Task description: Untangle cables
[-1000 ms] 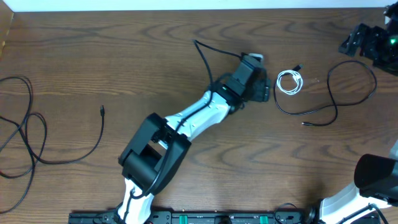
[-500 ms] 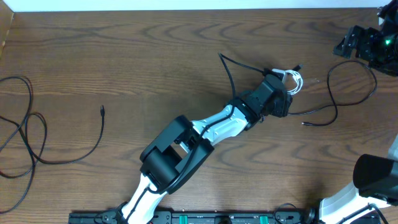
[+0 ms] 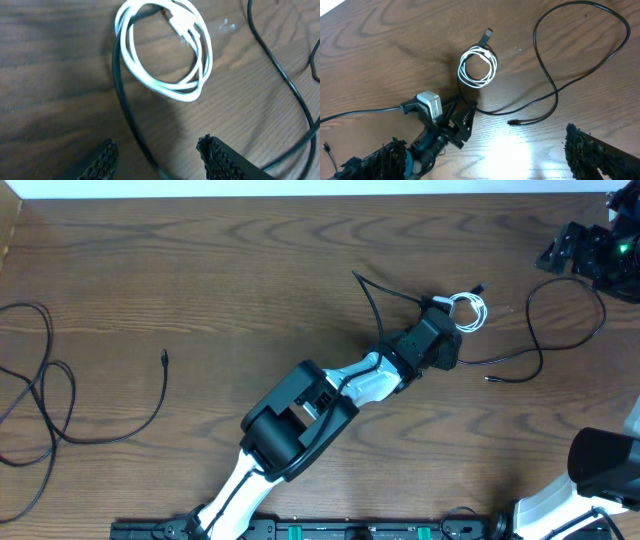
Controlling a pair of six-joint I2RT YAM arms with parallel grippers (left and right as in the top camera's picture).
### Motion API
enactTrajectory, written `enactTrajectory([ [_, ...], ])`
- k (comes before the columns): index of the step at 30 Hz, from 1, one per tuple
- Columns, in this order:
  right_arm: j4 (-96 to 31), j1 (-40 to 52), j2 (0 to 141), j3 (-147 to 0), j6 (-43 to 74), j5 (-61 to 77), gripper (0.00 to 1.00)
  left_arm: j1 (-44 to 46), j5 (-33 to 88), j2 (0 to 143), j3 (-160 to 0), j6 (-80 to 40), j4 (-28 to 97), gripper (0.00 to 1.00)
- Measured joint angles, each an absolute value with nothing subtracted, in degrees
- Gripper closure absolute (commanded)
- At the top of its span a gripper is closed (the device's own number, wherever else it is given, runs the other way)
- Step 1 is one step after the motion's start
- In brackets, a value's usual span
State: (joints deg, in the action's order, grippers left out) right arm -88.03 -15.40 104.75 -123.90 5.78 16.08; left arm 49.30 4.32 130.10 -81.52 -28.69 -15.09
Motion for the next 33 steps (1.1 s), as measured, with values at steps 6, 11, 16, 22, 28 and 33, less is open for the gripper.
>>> enactTrajectory([
  [6, -88.0, -15.4, 104.7, -123.9, 5.8, 16.1, 0.01, 49.3, 3.7, 131.3, -81.9, -28.6, -17.5, 0.48],
  [11, -88.0, -15.4, 104.7, -123.9, 5.8, 16.1, 0.01, 49.3, 2.6, 132.3, -82.4, -28.5, -18.7, 0.53],
  [16, -88.0, -15.4, 104.7, -123.9, 5.8, 16.1, 0.01, 49.3, 2.1, 132.8, -82.8, -28.5, -19.0, 0.61],
  [22, -88.0, -15.4, 104.7, -123.9, 5.5, 16.1, 0.01, 49.2, 1.0, 133.1, -83.0, -27.6, -18.3, 0.81],
  [28, -88.1, -15.4, 104.7, -123.9, 5.4, 16.1, 0.01, 49.1, 0.5, 133.1, -83.0, -23.2, -17.2, 0.92],
  [33, -88.1, -15.4, 104.7, -123.9, 5.4, 16.1, 0.01, 48.6, 0.6, 131.9, -83.6, -20.8, -12.5, 0.92],
])
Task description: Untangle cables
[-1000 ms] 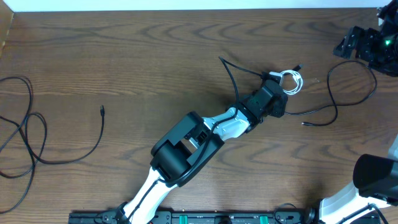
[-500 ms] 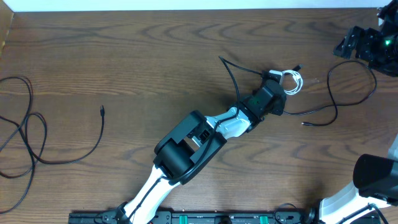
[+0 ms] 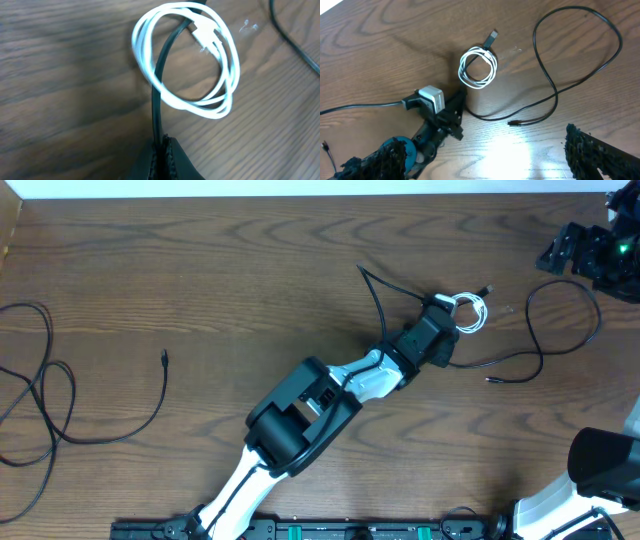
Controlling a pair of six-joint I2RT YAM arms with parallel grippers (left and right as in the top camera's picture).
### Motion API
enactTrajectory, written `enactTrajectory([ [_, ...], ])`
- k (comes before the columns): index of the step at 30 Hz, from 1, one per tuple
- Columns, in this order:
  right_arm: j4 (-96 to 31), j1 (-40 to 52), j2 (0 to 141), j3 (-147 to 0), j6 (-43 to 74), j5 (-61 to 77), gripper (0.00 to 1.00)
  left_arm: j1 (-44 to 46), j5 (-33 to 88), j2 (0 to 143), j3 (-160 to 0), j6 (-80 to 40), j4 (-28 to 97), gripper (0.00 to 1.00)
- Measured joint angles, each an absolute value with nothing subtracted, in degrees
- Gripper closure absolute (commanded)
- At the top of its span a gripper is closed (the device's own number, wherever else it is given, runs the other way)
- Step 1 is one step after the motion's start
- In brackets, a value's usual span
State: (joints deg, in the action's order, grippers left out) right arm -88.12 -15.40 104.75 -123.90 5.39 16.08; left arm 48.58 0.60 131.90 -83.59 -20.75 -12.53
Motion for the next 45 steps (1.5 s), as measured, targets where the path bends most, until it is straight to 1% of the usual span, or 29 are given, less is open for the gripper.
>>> enactTrajectory([
  [9, -88.0, -15.4, 104.7, -123.9, 5.2, 16.1, 0.01, 43.2, 1.0, 122.3, -81.9, -19.4, 4.9, 0.92],
  [12, -87.9, -15.2, 104.7, -123.9, 5.1, 16.1, 0.01, 41.2, 0.9, 114.7, -81.7, -19.4, 10.4, 0.93],
  [18, -87.6, -12.6, 104.7, -123.9, 5.1, 16.3, 0.01, 40.2, 0.9, 98.0, -81.7, -19.4, 15.8, 0.92],
  [25, -85.9, -8.3, 104.7, -123.9, 5.1, 16.4, 0.01, 40.3, 0.9, 87.1, -81.7, -18.7, 16.7, 0.92],
  [33, -85.8, -6.8, 105.7, -123.9, 5.0, 16.7, 0.01, 38.2, 1.0, 84.5, -81.7, -15.8, 16.0, 0.92],
  [38, -86.1, -6.8, 106.2, -123.2, 4.8, 16.8, 0.01, 31.2, 1.2, 84.3, -81.7, -14.7, 15.3, 0.92],
  [42, -85.9, -6.8, 106.3, -122.8, 4.7, 16.8, 0.01, 23.3, 1.8, 83.3, -83.3, -14.8, 15.0, 0.92],
  [45, -85.5, -6.8, 106.3, -122.8, 4.5, 16.8, 0.01, 17.1, 5.0, 81.7, -86.8, -16.1, 13.5, 0.92],
])
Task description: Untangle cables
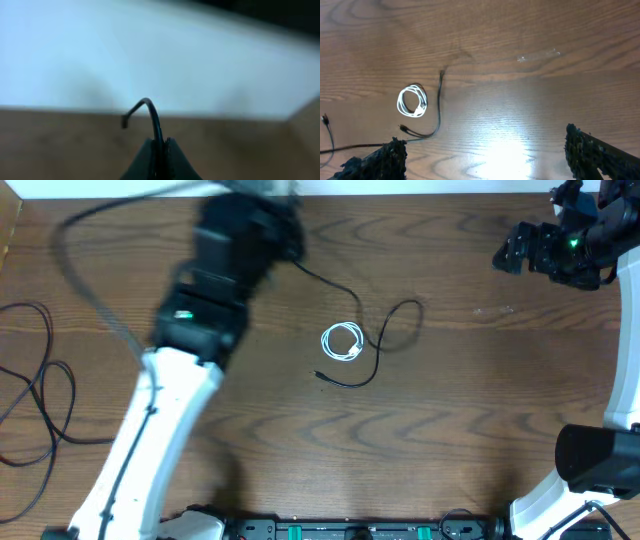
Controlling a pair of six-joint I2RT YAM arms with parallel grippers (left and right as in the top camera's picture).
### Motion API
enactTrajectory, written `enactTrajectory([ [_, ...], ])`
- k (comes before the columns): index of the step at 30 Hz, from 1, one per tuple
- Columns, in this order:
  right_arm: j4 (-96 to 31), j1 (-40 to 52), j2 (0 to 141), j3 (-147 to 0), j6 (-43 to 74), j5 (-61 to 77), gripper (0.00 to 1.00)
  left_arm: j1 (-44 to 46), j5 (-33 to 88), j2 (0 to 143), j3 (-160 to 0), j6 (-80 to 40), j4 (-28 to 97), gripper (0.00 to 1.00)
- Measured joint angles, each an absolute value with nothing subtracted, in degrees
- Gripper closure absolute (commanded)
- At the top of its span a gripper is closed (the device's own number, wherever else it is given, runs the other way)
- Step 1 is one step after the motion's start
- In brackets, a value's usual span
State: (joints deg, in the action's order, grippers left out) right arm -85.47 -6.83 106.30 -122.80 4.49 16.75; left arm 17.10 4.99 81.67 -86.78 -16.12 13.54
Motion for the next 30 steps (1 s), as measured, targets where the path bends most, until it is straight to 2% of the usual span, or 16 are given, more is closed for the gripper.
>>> enactTrajectory([
  [6, -84.5, -6.8, 106.4, -122.8, 4.5, 16.8, 0.01, 9.6, 14.2, 75.4, -91.4, -22.2, 4.2, 0.92],
  [11, -84.5, -6.8, 106.4, -122.8, 4.4, 16.8, 0.01, 4.5, 16.8, 71.3, -92.0, -25.7, -5.8, 0.92],
  [24, -84.3, -6.8, 106.5, -122.8, 4.4, 16.8, 0.01, -16.4, 7.3, 71.7, -92.0, -28.7, -10.2, 0.92],
  [30, -84.3, -6.8, 107.4, -122.8, 4.5, 16.8, 0.01, -22.8, 1.5, 81.4, -92.4, -28.8, -22.4, 0.92],
])
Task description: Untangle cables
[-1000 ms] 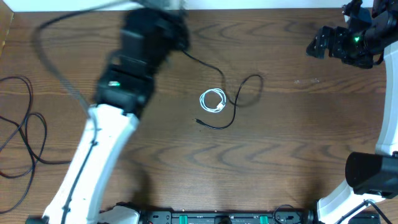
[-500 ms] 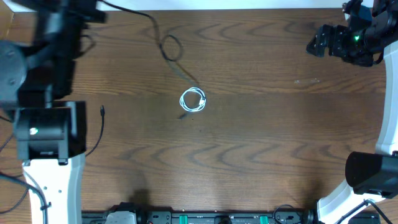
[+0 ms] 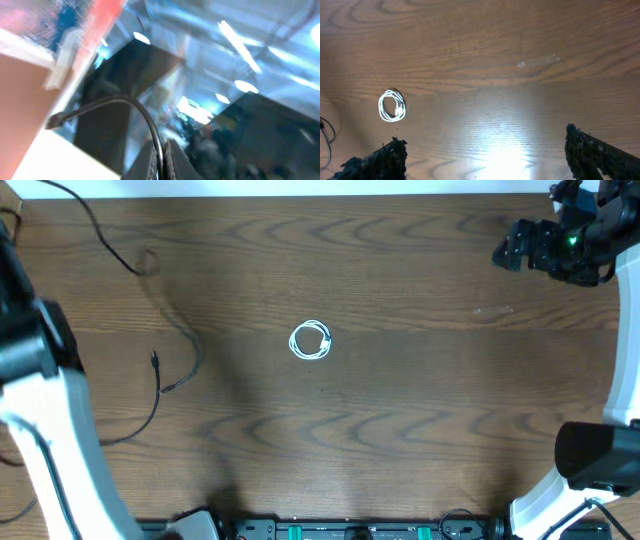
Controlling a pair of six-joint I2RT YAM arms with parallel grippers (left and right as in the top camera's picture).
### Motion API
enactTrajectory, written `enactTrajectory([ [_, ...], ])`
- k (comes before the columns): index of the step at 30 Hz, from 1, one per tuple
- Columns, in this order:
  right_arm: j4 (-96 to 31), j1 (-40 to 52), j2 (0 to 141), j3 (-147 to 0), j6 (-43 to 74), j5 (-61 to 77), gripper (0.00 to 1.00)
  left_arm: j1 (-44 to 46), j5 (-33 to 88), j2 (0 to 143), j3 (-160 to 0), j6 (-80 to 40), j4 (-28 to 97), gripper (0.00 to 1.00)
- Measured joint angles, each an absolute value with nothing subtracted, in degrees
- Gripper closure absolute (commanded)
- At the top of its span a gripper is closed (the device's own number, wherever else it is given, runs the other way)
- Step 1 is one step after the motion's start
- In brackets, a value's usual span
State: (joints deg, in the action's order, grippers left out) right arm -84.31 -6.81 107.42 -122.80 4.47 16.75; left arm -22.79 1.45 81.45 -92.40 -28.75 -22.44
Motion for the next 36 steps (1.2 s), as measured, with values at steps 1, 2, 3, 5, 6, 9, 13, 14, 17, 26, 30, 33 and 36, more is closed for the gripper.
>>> enactTrajectory([
  [1, -84.3, -6.8, 107.9, -122.8, 4.5, 16.8, 0.01, -23.2, 1.0, 83.8, -92.4, -28.8, -24.7, 0.92],
  [2, -84.3, -6.8, 108.4, -122.8, 4.5, 16.8, 0.01, -23.3, 0.7, 86.3, -92.5, -28.8, -26.6, 0.92],
  [3, -84.3, -6.8, 109.0, -122.8, 4.5, 16.8, 0.01, -23.5, 0.5, 89.2, -92.5, -28.8, -28.6, 0.92],
  [5, -84.3, -6.6, 110.0, -122.8, 4.5, 16.7, 0.01, -23.5, 0.2, 94.2, -92.4, -28.8, -30.5, 0.92],
  [6, -84.4, -6.4, 110.6, -122.7, 4.5, 16.7, 0.01, -23.5, 0.0, 96.6, -92.4, -28.8, -30.6, 0.92],
  [9, -84.5, -5.6, 111.3, -122.5, 4.5, 16.8, 0.01, -23.4, 0.0, 102.6, -92.3, -28.9, -26.1, 0.87],
  [13, -84.6, -4.4, 112.6, -122.5, 4.5, 16.8, 0.01, -22.9, -0.2, 108.2, -92.3, -26.8, -13.6, 0.23],
  [14, -84.6, -4.2, 112.9, -122.5, 4.5, 16.8, 0.01, -22.7, -0.2, 109.6, -92.3, -25.6, -10.3, 0.11],
  [17, -84.6, -3.7, 114.1, -122.5, 4.5, 16.8, 0.01, -22.2, -0.2, 112.2, -92.3, -23.1, -1.8, 0.06],
  [26, -84.6, -2.9, 115.1, -122.3, 4.5, 16.8, 0.01, -22.0, -1.0, 111.8, -92.3, -20.0, 13.0, 0.05],
  [30, -84.6, -2.9, 115.1, -122.3, 4.5, 16.8, 0.01, -21.0, -1.7, 107.5, -92.2, -19.4, 19.7, 0.05],
  [33, -84.6, -2.9, 115.1, -122.3, 4.5, 16.8, 0.01, -18.3, -2.3, 102.0, -92.3, -19.0, 25.8, 0.05],
  [36, -84.6, -2.9, 115.1, -122.3, 4.5, 16.7, 0.01, -13.1, -3.0, 96.3, -92.4, -19.0, 32.8, 0.05],
])
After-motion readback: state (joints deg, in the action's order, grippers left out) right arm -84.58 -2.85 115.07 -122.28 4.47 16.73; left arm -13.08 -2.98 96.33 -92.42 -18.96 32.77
